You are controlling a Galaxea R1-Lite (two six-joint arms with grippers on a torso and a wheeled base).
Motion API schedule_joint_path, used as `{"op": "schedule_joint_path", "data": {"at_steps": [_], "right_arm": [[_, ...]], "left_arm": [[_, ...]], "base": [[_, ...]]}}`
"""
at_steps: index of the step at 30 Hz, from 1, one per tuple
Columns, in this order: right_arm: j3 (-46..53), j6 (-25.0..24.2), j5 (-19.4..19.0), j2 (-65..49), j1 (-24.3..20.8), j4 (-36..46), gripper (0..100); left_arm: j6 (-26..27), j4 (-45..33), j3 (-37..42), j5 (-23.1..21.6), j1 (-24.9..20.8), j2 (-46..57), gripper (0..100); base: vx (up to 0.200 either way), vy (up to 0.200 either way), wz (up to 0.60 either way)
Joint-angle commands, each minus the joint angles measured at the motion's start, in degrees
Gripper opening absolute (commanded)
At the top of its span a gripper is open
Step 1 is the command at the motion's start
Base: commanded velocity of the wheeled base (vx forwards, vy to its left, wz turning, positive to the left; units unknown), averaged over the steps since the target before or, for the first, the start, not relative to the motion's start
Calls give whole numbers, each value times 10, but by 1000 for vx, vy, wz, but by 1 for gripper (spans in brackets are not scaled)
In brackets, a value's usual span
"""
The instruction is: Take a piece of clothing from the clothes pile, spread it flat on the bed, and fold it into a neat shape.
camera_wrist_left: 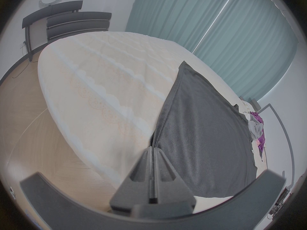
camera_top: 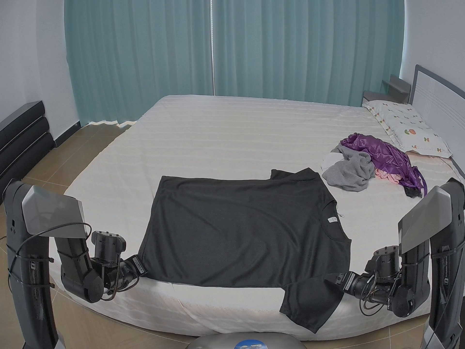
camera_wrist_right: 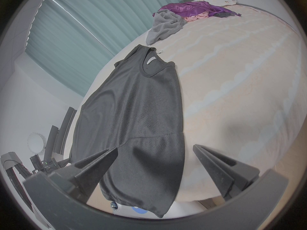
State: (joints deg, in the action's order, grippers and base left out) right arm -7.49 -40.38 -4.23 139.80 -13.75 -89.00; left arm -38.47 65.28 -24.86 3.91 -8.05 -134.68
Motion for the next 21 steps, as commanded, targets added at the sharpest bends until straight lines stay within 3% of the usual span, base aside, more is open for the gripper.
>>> {"op": "schedule_joint_path", "data": {"at_steps": [1,2,21], "right_arm": [[-21,1,3,22,-4,-8,100],[-21,1,4,24,-5,-8,0],[54,47,1,-45,43,-8,0]], "left_arm": [[0,-1,2,0,0,-1,0],[0,-1,3,0,0,-1,0],[22,-2,41,4,2,12,0]], "base": [[0,0,0],[0,0,0],[0,0,0]]}}
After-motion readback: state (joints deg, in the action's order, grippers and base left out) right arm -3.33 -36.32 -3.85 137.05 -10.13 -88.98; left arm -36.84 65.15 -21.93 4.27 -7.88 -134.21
